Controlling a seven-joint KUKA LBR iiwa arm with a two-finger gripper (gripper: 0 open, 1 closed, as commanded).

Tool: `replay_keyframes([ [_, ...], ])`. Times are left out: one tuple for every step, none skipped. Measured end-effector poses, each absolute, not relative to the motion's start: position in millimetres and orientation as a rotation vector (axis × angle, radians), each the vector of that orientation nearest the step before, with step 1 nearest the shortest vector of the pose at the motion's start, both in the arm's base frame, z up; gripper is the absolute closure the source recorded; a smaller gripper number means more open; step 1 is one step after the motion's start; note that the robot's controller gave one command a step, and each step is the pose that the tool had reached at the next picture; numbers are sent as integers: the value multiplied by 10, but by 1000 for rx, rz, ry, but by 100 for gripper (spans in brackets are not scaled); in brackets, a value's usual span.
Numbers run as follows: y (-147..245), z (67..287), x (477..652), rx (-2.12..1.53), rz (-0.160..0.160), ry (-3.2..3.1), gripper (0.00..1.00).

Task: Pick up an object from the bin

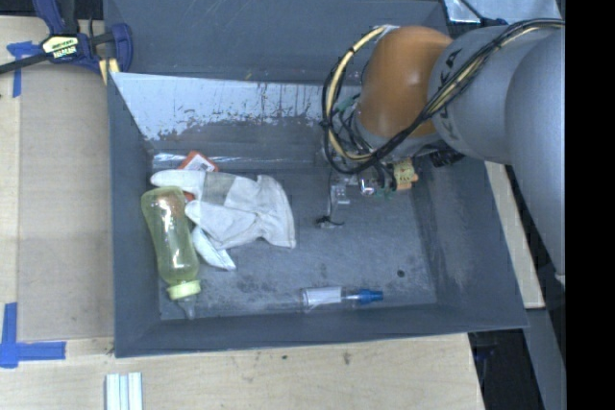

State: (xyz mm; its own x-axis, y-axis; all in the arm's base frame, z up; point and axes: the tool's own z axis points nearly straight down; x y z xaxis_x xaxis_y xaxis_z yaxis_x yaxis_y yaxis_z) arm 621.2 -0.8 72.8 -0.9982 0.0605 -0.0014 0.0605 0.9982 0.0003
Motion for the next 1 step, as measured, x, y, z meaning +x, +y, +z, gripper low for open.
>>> replay_keyframes([
  [34, 1217, 6212, 61, 1, 3145, 0],
])
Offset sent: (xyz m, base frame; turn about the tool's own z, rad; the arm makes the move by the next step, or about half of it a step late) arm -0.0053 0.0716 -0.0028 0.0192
